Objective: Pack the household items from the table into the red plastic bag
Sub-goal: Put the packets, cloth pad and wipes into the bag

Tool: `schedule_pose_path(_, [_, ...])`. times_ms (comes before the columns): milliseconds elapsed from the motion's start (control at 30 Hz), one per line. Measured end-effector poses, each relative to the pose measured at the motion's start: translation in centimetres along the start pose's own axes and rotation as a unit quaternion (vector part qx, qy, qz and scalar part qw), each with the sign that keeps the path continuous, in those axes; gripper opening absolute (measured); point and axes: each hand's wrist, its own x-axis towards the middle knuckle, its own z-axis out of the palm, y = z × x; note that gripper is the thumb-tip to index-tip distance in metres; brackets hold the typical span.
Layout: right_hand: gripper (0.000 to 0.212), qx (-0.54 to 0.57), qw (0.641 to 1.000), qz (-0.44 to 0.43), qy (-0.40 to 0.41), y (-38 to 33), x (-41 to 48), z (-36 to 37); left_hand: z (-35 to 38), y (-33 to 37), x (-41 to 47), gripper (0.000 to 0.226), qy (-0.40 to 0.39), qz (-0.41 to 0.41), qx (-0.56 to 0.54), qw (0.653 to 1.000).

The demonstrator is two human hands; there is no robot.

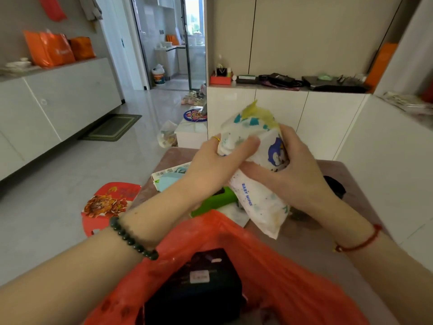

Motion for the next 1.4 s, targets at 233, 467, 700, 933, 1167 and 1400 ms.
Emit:
schedule_pose_path(233, [0.079,0.034,0.97,0.075,-0.229,-5.1,-9.0,-1.0,-2.2,0.9,-11.6,0.017,-0.03,-0.095,-0.074,0.992])
schedule_pose_path(467, [0.07,-0.035,0.959,0.067,-0.274,-2.1,-15.4,2.1,-3.9,-4.5,-17.6,0.011,-0.106,-0.181,0.036,0.977])
schedule_pose_path(700, [0.077,-0.229,0.861,0.078,-0.447,3.0,-18.4,3.2,-7.1,-7.4,-21.1,0.103,-0.189,-0.072,0.402,0.893])
schedule_pose_path(933, [0.086,-0.516,0.856,0.019,-0.021,3.9,-21.8,-1.6,-9.5,-8.6,-23.5,0.103,0.087,-0.019,0.574,0.814])
schedule_pose_path(1167, [0.019,-0.045,0.924,0.379,-0.004,6.6,-22.2,-4.4,-11.6,-11.6,-23.0,0.037,0.085,-0.287,0.221,0.928])
schedule_pose_path(1400, [0.016,0.267,0.889,0.353,0.114,1.7,-18.3,-6.4,-12.3,-5.1,-20.8,0.026,0.142,-0.19,-0.099,0.966])
